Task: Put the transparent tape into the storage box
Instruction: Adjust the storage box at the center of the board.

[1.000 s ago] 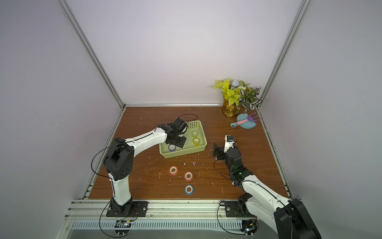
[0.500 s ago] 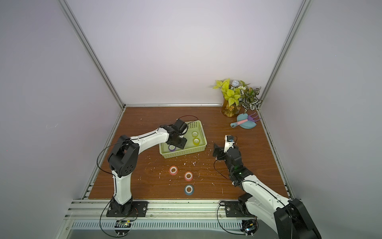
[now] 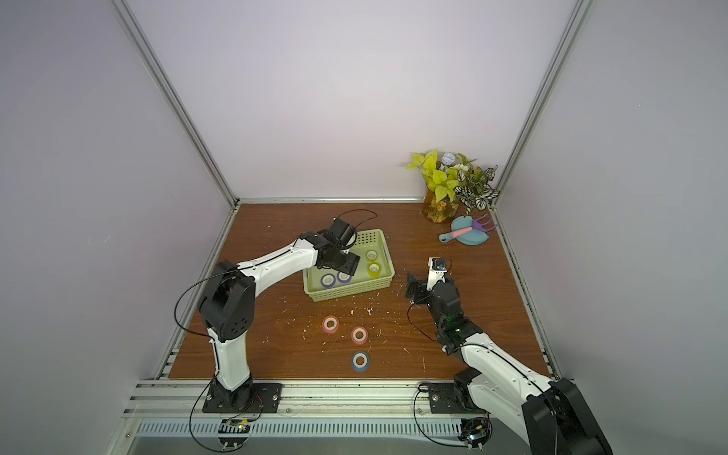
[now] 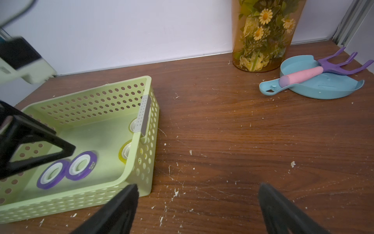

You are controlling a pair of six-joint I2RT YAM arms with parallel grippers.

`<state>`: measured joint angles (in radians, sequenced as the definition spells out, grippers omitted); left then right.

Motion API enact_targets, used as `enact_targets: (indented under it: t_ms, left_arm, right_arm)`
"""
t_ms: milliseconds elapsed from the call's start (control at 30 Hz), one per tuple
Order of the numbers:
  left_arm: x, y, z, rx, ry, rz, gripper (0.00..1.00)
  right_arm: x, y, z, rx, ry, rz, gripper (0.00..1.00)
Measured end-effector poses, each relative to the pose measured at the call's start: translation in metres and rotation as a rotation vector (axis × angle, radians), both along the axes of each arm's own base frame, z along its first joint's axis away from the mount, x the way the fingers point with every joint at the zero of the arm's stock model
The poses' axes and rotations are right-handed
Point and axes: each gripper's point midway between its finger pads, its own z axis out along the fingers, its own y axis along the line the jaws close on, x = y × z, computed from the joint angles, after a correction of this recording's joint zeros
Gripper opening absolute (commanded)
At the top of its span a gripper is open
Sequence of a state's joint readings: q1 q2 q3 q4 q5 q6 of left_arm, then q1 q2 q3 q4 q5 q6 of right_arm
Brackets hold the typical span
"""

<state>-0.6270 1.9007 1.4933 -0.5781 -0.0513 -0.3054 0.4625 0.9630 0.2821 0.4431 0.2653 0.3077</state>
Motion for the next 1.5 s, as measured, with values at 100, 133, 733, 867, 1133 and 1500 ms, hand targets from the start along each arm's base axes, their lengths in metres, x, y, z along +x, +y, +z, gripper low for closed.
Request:
enact_targets:
  t_ms: [100,133,733,867,1133,1500]
  left_arm:
    - [0.001,0.002,0.037,-0.046,-0.071,0.02,0.88]
    - [0.001,0.003,0.05,-0.067,-0.099,0.028,0.91]
    - [-0.09,0.065,0.096,-0.199,-0.179,0.075,1.0]
    - [-0.106,0.073,0.096,-0.236,-0.173,0.09,1.0]
    - [-0.134,0.085,0.064,-0.252,-0.09,0.115,1.0]
    - [-0.152,0.101,0.045,-0.327,-0.108,0.203,1.0]
  right_arm:
    - [0.0,0.0,0.0,0.0,0.0,0.0,0.99]
    - [0.0,0.0,0.0,0.0,0.0,0.0,0.99]
    - [0.0,0.0,-0.001,-0.001,0.002,0.0,0.99]
    - [0.0,0.0,-0.004,-0.005,0.011,0.001,0.99]
    - [0.002,0.007,-0.012,-0.009,0.044,0.033,0.99]
    - [0.001,0.034,-0.016,0.028,0.099,0.166,0.99]
